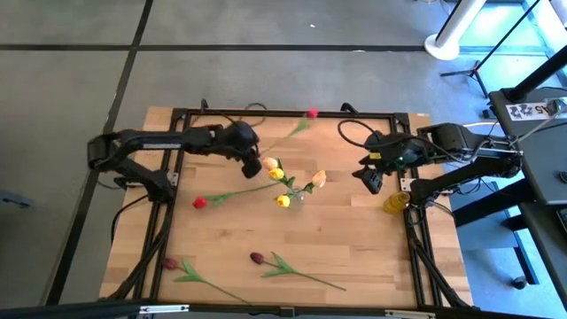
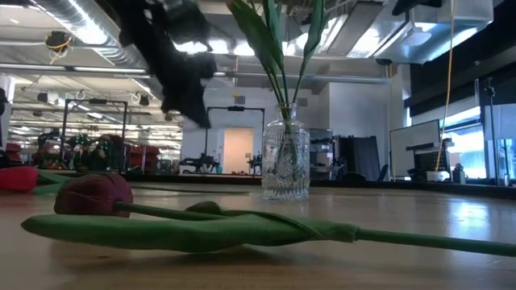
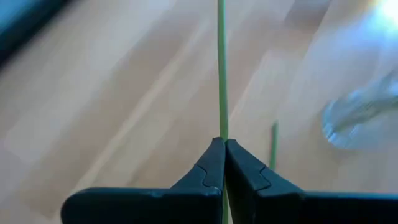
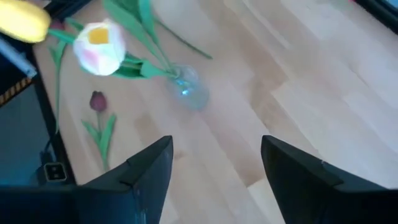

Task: Sort flowers into vase by color
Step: Put the right red tulip into the yellow vase

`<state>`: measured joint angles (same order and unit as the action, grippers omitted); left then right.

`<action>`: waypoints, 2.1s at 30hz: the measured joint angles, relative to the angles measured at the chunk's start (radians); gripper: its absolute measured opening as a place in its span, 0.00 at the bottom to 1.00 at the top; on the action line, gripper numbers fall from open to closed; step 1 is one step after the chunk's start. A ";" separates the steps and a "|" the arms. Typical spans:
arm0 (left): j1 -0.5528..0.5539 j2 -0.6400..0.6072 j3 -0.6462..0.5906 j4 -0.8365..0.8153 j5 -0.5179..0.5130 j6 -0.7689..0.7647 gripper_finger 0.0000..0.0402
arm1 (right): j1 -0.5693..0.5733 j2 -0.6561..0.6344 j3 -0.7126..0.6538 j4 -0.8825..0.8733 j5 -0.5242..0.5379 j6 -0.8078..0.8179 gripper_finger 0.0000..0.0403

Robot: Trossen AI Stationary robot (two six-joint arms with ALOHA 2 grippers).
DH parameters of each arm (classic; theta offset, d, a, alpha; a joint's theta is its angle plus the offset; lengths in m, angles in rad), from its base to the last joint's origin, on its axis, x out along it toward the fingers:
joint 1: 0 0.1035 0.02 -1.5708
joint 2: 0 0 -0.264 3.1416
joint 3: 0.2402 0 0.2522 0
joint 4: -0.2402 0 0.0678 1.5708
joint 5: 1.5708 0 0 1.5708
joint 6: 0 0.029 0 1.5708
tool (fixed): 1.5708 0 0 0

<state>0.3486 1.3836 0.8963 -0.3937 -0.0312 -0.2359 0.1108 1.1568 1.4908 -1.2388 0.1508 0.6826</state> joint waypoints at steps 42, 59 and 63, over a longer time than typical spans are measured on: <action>-0.175 -0.303 0.004 0.508 -0.010 0.088 0.00 | -0.281 0.256 0.000 1.432 0.059 -0.261 0.28; -0.163 -0.516 0.004 0.191 -0.062 0.131 0.30 | -0.282 0.167 0.001 1.118 -0.041 -0.443 0.02; -0.181 -0.629 0.005 0.094 -0.029 0.008 0.31 | -0.262 0.047 0.001 0.747 -0.053 -0.445 0.02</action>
<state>0.1675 0.7545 0.9016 -0.2995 -0.0603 -0.2282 -0.1510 1.2042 1.4918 -0.4921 0.0975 0.2371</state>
